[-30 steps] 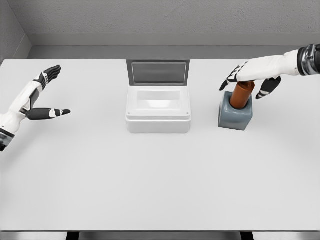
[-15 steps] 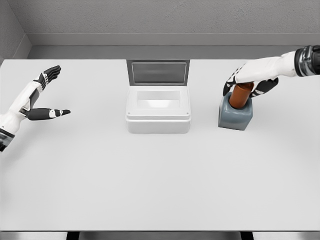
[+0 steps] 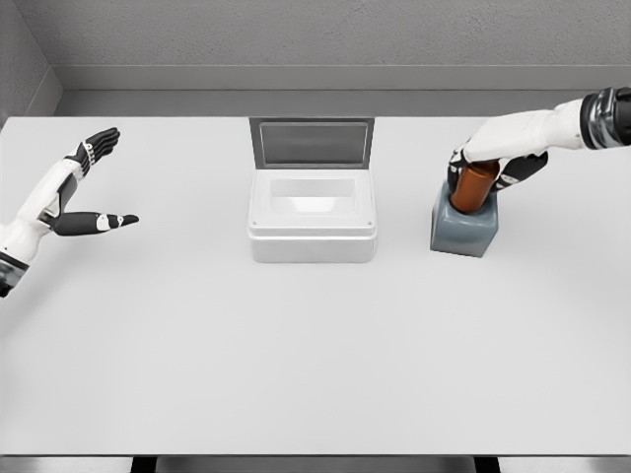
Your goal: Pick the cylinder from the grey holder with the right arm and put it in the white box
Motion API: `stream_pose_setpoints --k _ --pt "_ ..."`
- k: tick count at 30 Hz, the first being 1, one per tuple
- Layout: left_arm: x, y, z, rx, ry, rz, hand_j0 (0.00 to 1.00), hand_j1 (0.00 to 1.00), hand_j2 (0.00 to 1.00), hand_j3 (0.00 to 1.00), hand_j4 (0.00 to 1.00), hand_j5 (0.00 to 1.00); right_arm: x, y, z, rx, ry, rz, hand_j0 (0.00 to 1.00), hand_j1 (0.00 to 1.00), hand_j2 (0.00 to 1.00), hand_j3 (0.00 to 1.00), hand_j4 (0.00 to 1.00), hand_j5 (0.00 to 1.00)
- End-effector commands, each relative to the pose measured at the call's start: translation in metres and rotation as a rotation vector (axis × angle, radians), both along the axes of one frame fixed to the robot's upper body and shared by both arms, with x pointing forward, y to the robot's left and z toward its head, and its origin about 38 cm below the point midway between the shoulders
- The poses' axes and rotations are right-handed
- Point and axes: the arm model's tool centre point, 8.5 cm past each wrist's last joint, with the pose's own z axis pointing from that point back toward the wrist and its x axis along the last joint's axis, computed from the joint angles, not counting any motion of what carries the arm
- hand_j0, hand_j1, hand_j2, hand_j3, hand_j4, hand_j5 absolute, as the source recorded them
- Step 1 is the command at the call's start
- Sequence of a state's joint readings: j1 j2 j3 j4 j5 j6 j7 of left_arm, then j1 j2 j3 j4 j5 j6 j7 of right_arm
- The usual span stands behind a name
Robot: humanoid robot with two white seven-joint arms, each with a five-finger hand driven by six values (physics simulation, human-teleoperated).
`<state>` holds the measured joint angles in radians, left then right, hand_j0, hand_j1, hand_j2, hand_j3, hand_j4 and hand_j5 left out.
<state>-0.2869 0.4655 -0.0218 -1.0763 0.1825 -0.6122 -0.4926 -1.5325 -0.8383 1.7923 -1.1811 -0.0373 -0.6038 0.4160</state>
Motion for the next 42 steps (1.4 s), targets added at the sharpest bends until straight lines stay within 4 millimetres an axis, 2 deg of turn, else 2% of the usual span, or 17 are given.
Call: stream_pose_setpoints --k 1,15,20,26,30,42 --pt "0.0 0.001 0.001 -0.007 -0.001 0.002 1.0 1.0 1.0 1.0 1.0 1.0 -0.002 -0.004 -0.003 -0.023 0.003 0.006 0.54 0.54 0.54 0.54 0.54 0.54" --pt "0.001 0.001 0.001 -0.006 -0.001 0.003 1.0 1.0 1.0 1.0 1.0 1.0 0.003 -0.002 0.027 -0.026 -0.058 0.013 0.49 0.49 0.49 0.49 0.49 0.49" --pt "0.001 0.001 0.001 -0.006 -0.001 0.003 1.0 1.0 1.0 1.0 1.0 1.0 0.005 0.005 0.04 -0.028 -0.084 0.031 0.49 0.49 0.49 0.49 0.49 0.49" --pt "0.002 0.004 -0.001 -0.009 0.008 0.012 1.0 1.0 1.0 1.0 1.0 1.0 0.003 0.019 0.049 -0.032 -0.1 0.073 0.49 0.49 0.49 0.49 0.49 0.49" --pt "0.002 0.004 -0.001 -0.009 0.008 0.012 1.0 1.0 1.0 1.0 1.0 1.0 0.005 0.042 0.052 -0.052 -0.098 0.125 0.49 0.49 0.49 0.49 0.49 0.49" --pt "0.0 0.004 -0.005 -0.008 0.016 0.013 1.0 1.0 1.0 1.0 1.0 1.0 0.005 0.081 0.058 -0.074 -0.102 0.211 0.48 0.48 0.48 0.48 0.48 0.48"
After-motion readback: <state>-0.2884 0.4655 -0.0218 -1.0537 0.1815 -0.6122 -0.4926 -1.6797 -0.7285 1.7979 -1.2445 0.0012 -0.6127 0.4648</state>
